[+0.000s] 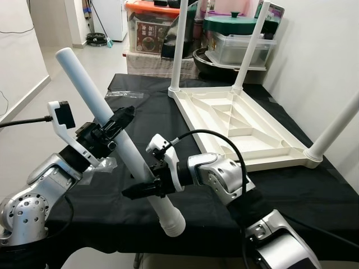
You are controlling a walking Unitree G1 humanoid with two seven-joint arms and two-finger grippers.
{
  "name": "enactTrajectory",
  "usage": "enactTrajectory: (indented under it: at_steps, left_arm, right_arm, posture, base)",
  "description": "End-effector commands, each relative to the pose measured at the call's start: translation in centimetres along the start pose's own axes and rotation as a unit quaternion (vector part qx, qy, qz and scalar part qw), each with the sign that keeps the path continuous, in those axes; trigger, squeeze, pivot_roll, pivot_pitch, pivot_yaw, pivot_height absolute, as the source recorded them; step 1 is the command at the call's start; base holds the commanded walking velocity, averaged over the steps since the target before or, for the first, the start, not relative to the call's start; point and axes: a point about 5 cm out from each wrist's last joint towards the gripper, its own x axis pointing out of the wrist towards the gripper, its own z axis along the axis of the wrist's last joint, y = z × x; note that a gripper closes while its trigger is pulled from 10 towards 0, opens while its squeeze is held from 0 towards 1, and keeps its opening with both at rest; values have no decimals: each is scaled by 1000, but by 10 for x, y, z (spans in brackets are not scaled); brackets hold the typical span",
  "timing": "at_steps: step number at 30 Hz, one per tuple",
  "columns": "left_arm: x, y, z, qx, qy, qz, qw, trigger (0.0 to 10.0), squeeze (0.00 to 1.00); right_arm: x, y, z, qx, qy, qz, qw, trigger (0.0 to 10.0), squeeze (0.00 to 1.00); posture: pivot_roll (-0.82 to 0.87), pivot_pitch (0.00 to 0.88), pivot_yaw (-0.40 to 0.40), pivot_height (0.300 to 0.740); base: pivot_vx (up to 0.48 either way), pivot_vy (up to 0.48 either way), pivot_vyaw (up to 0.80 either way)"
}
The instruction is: Building children table
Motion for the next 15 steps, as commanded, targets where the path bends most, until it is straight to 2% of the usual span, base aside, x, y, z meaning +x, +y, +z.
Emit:
enactTrajectory:
  at_steps: [1, 10, 11, 12, 15]
  left_arm:
    - [7, -9, -3, -6, 2, -30, 1000, 10000, 0]
    - [5, -6, -4, 15, 0, -11, 1000, 10000, 0]
    - [5, -6, -4, 25, 3, -10, 1000, 10000, 110]
    - [5, -5, -5, 31, 4, -10, 999, 10000, 1000]
    - [7, -6, -5, 53, 6, -15, 998, 10000, 1000]
  right_arm:
    - [8, 1, -5, 10, 3, -3, 1000, 0, 0]
    - [6, 1, -3, 21, -20, -9, 1000, 0, 0]
    - [4, 1, -2, 23, -27, -7, 999, 0, 0]
    - [3, 1, -1, 24, -33, -7, 999, 0, 0]
    - [-1, 1, 2, 24, -44, -8, 999, 0, 0]
  posture:
    - [29, 0, -87, 740]
    - [32, 0, -86, 740]
    - [32, 0, -83, 740]
    - [32, 0, -81, 740]
    - [33, 0, -79, 740]
  base:
    - [0, 0, 0]
    - [0, 0, 0]
    - [0, 0, 0]
    - [0, 0, 0]
    - [0, 0, 0]
